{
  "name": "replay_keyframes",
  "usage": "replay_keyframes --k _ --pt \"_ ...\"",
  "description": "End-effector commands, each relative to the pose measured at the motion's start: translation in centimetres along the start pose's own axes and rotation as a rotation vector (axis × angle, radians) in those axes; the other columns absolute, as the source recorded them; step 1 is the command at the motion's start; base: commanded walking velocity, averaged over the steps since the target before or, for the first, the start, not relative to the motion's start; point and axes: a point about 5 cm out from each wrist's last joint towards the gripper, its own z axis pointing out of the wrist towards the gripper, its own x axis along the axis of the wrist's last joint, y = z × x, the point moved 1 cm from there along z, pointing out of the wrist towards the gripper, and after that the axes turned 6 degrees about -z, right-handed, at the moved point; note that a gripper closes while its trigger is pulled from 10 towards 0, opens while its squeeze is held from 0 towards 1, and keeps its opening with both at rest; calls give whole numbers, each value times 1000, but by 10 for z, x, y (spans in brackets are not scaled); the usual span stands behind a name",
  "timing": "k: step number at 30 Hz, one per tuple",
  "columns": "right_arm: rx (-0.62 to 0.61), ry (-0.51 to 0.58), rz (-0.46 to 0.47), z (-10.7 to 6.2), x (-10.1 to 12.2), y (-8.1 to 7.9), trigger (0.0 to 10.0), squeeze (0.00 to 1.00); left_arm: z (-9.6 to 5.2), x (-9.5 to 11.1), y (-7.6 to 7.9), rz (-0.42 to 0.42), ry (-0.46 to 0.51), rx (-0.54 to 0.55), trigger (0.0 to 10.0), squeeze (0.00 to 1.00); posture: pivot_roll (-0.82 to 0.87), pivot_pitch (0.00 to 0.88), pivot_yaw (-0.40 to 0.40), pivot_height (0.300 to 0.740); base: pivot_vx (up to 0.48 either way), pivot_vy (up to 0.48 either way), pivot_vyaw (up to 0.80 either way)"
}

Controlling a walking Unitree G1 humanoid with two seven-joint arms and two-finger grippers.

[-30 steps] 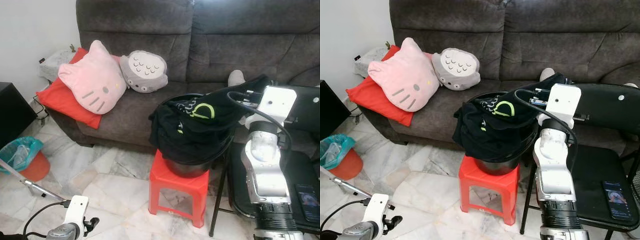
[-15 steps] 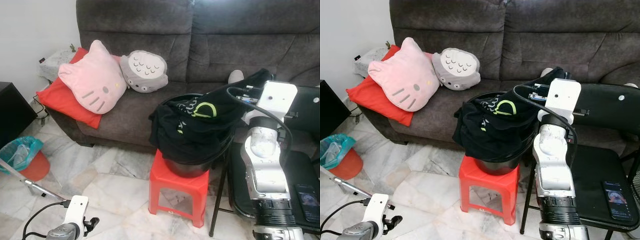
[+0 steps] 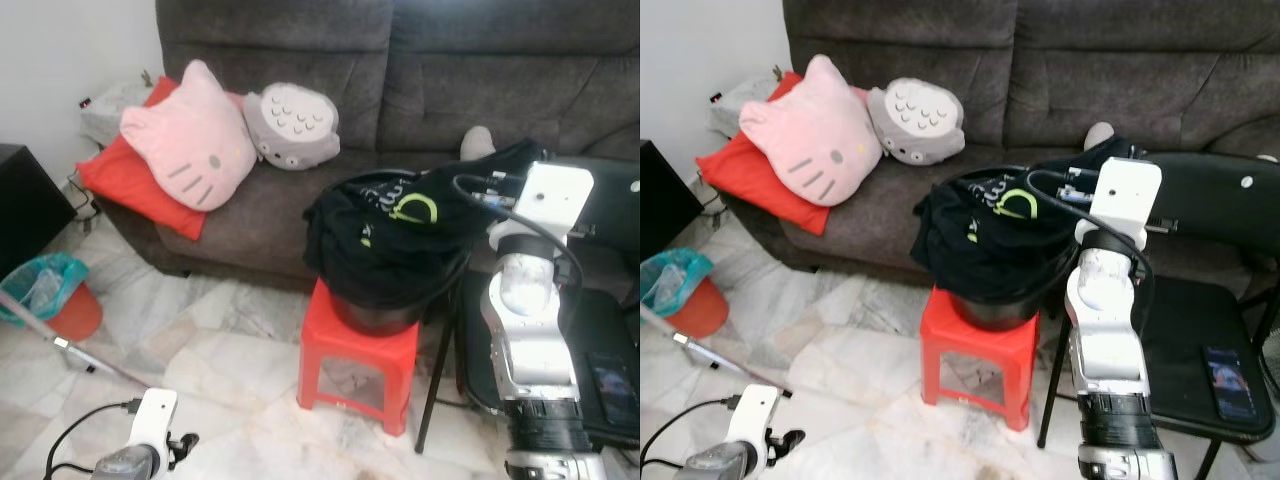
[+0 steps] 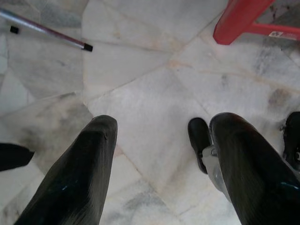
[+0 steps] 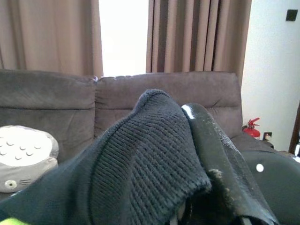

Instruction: Hang hanger

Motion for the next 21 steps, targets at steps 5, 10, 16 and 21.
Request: replay_keyframes --k 5,10,16,21 --pt "-4 18 6 1 3 0 10000 0 -2 -7 -4 -15 -21 12 10000 0 -44 0 60 740 -304 0 0" --pt "-6 18 5 0 3 0 10000 0 -2 -7 -4 -14 -21 11 10000 0 -44 0 60 740 -304 0 0" --pt "-14 26 -4 1 3 1 10000 0 -2 -7 -4 -14 -21 10 10000 0 -44 0 61 740 -307 0 0" --pt "-22 42 -22 3 6 4 10000 0 -2 -7 -4 -13 -20 10 10000 0 -46 0 62 740 -307 0 0"
